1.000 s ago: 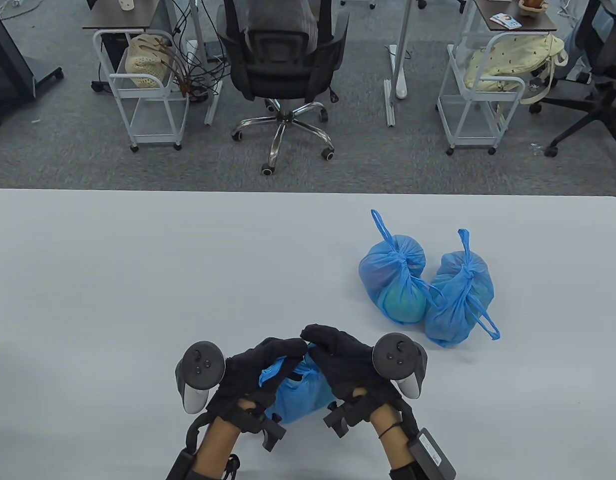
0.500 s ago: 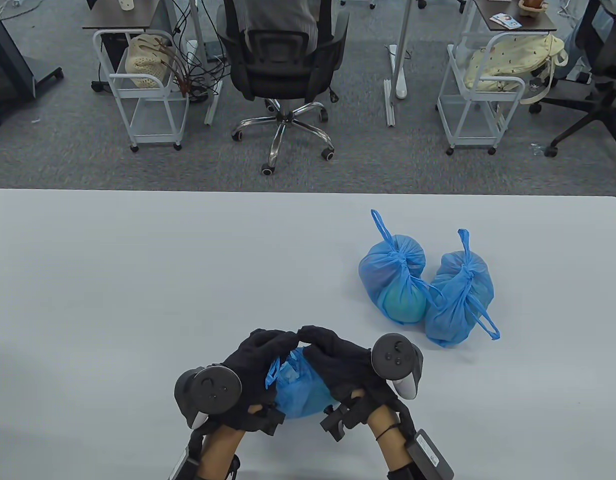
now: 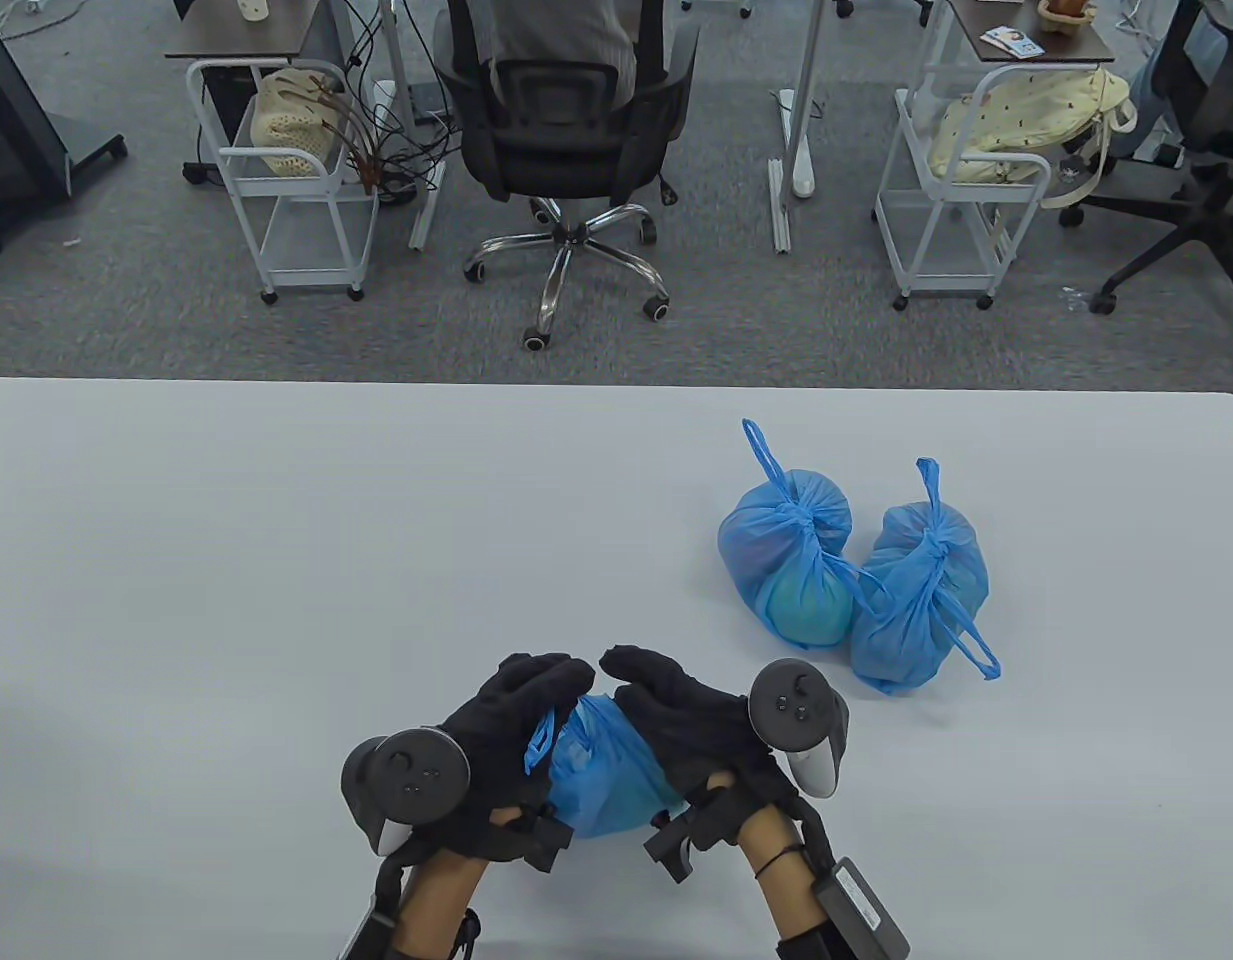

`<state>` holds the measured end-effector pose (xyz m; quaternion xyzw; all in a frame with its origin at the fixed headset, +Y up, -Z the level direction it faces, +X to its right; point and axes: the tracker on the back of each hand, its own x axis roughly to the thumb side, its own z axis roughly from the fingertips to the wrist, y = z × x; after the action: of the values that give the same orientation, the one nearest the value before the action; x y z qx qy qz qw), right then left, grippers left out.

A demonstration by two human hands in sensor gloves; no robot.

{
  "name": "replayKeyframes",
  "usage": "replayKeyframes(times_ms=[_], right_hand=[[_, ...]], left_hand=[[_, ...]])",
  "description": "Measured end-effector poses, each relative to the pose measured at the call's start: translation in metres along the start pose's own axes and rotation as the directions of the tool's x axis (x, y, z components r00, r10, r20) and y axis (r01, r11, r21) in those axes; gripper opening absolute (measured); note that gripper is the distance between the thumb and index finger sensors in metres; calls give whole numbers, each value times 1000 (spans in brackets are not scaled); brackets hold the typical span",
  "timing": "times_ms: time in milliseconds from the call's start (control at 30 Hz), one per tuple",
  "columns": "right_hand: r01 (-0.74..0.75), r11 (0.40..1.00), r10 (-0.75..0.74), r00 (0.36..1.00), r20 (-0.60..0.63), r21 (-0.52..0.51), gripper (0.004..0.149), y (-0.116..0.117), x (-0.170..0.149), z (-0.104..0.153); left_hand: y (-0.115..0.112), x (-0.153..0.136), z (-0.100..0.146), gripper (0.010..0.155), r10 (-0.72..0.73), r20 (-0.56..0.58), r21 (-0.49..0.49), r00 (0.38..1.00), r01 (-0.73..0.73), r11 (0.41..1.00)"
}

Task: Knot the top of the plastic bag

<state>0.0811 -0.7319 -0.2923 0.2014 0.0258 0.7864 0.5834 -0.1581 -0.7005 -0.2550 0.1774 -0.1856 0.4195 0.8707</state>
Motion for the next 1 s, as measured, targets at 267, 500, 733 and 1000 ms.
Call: replayKeyframes(times_ms=[267, 500, 733, 1000], right_hand=[[-35, 999, 35, 999, 13, 0, 52, 0, 1, 0], [-40, 999, 40, 999, 16, -1, 52, 0, 1, 0], [-44, 999, 44, 999, 14, -2, 52, -1, 2, 0], [-39, 999, 39, 999, 14, 1, 52, 0, 2, 0]], left_hand=[[4, 3, -1, 35, -104, 19, 9, 994, 104, 995], [4, 2, -1, 35, -78, 10, 2, 997, 78, 997], [1, -4, -2, 35, 6, -25, -15, 1000, -6, 1000], [1, -4, -1, 35, -37, -24, 25, 999, 38, 999]])
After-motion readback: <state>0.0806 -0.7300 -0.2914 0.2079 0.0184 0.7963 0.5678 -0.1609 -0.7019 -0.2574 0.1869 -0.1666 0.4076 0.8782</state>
